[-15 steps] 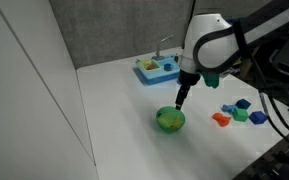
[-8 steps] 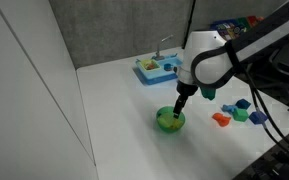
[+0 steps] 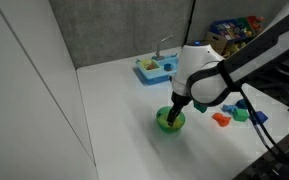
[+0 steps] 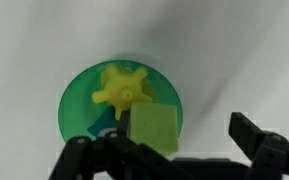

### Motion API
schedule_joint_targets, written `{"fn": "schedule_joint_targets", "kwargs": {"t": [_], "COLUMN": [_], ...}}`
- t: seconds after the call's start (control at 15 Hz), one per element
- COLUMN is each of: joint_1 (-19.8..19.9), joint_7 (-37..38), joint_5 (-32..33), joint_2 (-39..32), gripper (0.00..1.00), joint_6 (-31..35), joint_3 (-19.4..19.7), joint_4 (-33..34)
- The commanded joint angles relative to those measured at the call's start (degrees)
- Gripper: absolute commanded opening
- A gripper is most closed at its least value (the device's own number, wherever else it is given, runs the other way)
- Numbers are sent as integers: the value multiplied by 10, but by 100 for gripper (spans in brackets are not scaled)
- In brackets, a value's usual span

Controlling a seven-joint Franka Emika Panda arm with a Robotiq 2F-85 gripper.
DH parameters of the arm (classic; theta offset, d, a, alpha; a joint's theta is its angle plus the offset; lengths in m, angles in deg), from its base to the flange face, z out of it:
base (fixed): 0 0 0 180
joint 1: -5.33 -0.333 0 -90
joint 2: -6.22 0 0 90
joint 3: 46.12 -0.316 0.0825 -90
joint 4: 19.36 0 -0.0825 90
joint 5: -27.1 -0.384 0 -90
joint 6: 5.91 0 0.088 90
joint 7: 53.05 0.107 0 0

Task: Remove the yellow block from the green bowl and put it on the table

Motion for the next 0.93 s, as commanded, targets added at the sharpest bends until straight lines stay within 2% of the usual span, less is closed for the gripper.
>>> {"fn": "schedule_joint_targets", "kwargs": {"t": [0.0, 0.4, 0.87], "joint_1": [-42, -77, -70], "joint_7": [66, 118, 106], "joint_5": [51, 103, 105], "joint_2": [-10, -27, -60], "gripper": [100, 100, 100], "joint_6": [15, 15, 16], "joint_3": [38, 71, 69], "joint_4": [12, 35, 71]}}
